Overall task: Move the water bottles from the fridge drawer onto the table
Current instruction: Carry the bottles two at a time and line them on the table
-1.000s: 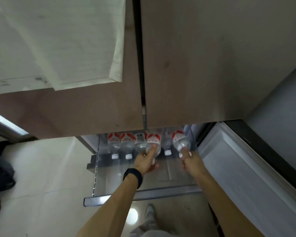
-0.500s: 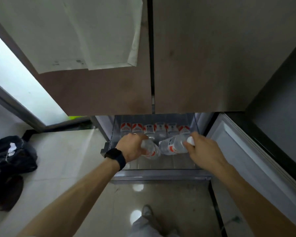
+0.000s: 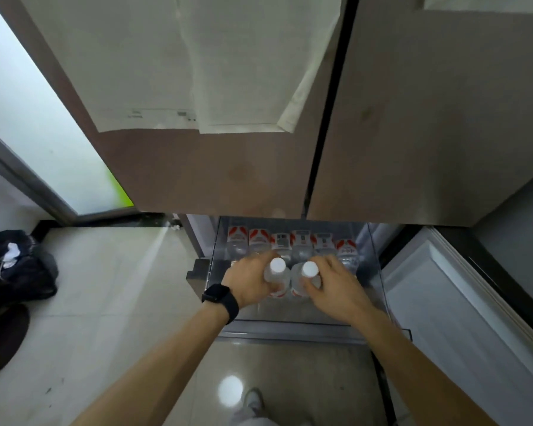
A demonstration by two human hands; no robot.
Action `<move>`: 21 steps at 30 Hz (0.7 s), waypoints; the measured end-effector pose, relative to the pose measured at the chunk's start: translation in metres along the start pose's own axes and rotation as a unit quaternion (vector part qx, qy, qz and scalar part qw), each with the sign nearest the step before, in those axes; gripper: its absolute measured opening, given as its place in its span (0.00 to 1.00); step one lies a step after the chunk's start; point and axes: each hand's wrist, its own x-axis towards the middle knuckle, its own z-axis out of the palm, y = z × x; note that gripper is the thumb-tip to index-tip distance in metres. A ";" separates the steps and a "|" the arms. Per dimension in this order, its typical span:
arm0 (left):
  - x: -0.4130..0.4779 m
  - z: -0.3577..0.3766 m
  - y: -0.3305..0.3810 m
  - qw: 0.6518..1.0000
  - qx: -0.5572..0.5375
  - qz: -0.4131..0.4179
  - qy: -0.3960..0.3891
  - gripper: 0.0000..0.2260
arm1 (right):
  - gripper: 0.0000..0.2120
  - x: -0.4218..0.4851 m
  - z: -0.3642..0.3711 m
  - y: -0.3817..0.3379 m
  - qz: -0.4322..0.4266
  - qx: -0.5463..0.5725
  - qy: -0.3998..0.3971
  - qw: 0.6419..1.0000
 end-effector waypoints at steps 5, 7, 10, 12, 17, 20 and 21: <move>-0.006 0.020 -0.007 0.989 -0.142 -0.010 -0.040 0.34 | 0.27 0.011 0.013 0.005 0.069 0.163 -0.016 0.984; -0.004 0.031 -0.007 0.983 -0.179 -0.020 -0.040 0.34 | 0.32 0.017 0.022 0.004 0.081 0.183 -0.022 0.979; 0.003 0.035 -0.011 0.982 -0.187 -0.028 -0.020 0.31 | 0.28 0.030 0.031 0.003 0.074 0.162 -0.010 0.984; 0.006 0.036 -0.017 0.985 -0.171 -0.017 -0.024 0.30 | 0.23 0.036 0.036 0.003 0.083 0.151 -0.005 0.985; 0.009 0.035 -0.026 0.987 -0.160 -0.012 -0.029 0.29 | 0.32 0.038 0.040 0.001 0.108 0.176 -0.024 0.978; 0.015 0.036 -0.026 0.991 -0.130 -0.001 -0.027 0.27 | 0.31 0.038 0.038 0.003 0.124 0.179 -0.026 0.976; 0.017 0.036 -0.025 0.992 -0.120 0.004 -0.030 0.27 | 0.31 0.036 0.039 0.004 0.129 0.180 -0.018 0.975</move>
